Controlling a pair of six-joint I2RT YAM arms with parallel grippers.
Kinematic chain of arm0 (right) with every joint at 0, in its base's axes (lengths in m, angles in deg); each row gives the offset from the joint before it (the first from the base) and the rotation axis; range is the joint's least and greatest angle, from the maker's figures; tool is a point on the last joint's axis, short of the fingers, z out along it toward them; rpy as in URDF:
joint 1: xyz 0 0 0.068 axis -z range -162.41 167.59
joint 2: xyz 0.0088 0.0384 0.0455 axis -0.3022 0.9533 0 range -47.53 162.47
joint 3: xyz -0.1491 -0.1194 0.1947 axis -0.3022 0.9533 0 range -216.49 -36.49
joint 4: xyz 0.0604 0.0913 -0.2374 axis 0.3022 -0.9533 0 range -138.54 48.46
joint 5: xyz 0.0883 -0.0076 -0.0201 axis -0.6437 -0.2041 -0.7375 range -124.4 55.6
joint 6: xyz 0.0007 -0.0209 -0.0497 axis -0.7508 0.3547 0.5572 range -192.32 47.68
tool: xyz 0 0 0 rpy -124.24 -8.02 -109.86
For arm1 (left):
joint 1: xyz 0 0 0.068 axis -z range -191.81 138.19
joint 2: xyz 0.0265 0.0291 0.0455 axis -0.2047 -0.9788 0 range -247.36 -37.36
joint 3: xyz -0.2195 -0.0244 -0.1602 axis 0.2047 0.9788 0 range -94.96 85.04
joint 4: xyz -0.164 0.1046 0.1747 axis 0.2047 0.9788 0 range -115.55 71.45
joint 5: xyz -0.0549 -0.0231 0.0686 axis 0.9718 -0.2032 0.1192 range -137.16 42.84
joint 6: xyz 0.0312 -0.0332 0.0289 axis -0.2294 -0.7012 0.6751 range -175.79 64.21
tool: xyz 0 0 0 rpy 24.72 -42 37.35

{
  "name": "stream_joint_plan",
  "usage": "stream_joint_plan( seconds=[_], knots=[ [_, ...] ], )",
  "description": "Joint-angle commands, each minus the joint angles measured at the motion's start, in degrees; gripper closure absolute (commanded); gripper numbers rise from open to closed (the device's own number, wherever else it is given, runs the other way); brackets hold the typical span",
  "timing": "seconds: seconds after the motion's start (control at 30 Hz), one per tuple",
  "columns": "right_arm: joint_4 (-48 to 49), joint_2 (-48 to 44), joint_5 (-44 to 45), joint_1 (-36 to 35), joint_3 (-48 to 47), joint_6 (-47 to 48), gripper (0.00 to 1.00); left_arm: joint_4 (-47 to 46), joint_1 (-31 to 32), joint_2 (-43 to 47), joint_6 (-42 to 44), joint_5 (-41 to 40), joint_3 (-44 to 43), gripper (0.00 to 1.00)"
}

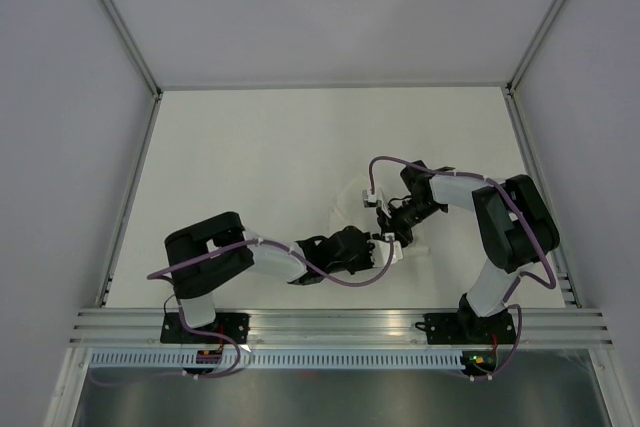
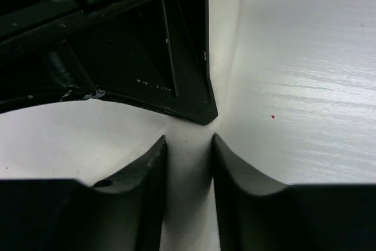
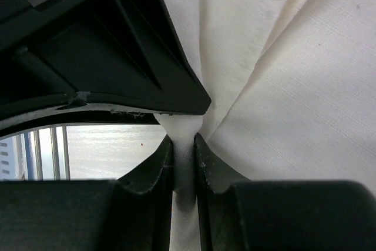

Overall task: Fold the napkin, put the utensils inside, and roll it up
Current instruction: Roll the napkin at the center of the board.

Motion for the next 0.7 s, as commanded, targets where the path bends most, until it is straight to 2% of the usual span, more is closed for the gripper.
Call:
stream_joint_plan(
  seconds=[0.0,0.17,0.27,0.3,0.4,0.5,0.67],
  knots=[
    [0.03,2.1,2.82,0.04,0.44,3.37,0.93,3.5,-0.33,-1.55,0.1,3.74,-0.88,0.67],
    [0.56,1.75,2.91,0.04,0.79,2.76,0.92,6.85,-1.2,-2.07,-2.97,8.56,-1.58,0.88],
    [1.52,1.05,3.26,0.04,1.23,1.7,0.86,10.27,-2.52,-2.51,-4.82,12.88,-2.8,0.93],
    [1.7,0.7,3.35,0.04,1.32,1.35,0.82,11.41,-2.87,-2.86,-5.35,14.28,-3.33,0.95],
    [2.05,-1.32,3.43,0.04,1.32,-0.23,0.52,16.07,-5.24,-4.0,-7.8,20.52,-5.53,0.98],
    [3.36,-4.57,4.39,0.04,1.24,-3.03,0.4,19.5,-7.88,-5.06,-10.88,27.2,-7.29,0.98],
    [6.97,-11.07,6.42,0.3,1.94,-9.01,0.32,21.09,-10.25,-5.5,-12.64,32.56,-8.08,0.98]
  ],
)
